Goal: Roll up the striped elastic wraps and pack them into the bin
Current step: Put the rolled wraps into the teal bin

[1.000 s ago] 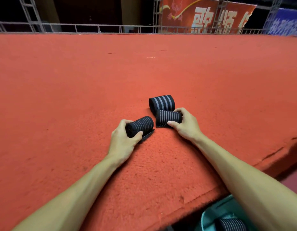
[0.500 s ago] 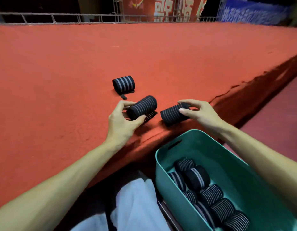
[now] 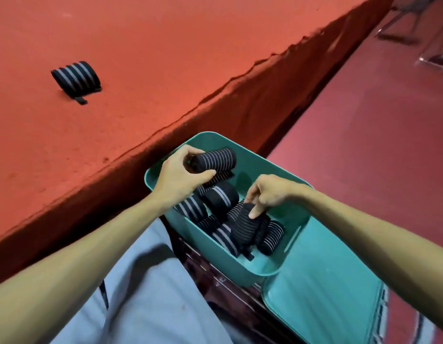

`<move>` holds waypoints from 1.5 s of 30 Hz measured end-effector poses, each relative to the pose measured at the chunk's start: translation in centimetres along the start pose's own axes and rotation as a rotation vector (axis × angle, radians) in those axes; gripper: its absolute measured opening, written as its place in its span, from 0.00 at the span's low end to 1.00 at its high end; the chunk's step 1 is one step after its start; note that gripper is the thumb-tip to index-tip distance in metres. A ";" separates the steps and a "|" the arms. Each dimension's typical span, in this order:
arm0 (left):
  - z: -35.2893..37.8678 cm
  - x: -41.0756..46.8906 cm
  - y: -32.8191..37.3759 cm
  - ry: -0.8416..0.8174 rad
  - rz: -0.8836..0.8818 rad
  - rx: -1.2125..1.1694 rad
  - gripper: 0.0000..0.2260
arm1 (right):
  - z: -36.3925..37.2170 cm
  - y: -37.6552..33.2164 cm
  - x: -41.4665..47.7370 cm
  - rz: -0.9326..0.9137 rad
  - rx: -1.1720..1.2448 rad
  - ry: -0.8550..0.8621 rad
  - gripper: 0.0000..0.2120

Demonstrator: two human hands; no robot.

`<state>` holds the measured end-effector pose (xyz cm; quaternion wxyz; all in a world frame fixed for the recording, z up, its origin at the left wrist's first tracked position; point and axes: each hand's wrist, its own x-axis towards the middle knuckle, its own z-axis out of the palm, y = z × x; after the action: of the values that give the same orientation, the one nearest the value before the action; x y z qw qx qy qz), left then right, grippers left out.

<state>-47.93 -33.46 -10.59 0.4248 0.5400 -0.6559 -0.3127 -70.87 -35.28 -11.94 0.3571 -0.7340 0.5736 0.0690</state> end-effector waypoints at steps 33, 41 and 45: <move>1.3 -1.0 0.2 -0.058 -0.108 -0.077 0.13 | 1.2 -0.3 0.1 -0.102 -0.416 -0.048 0.10; 0.7 -0.9 0.4 -0.036 -0.106 -0.096 0.14 | -4.0 -3.7 -0.6 -0.317 0.702 0.209 0.16; 0.2 -0.6 0.3 -0.035 -0.099 -0.186 0.13 | -4.0 -4.2 0.1 -0.404 0.525 0.228 0.14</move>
<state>-48.21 -32.78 -10.60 0.4458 0.5244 -0.6038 -0.4021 -68.34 -37.45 -7.19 0.4740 -0.7187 0.4512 -0.2352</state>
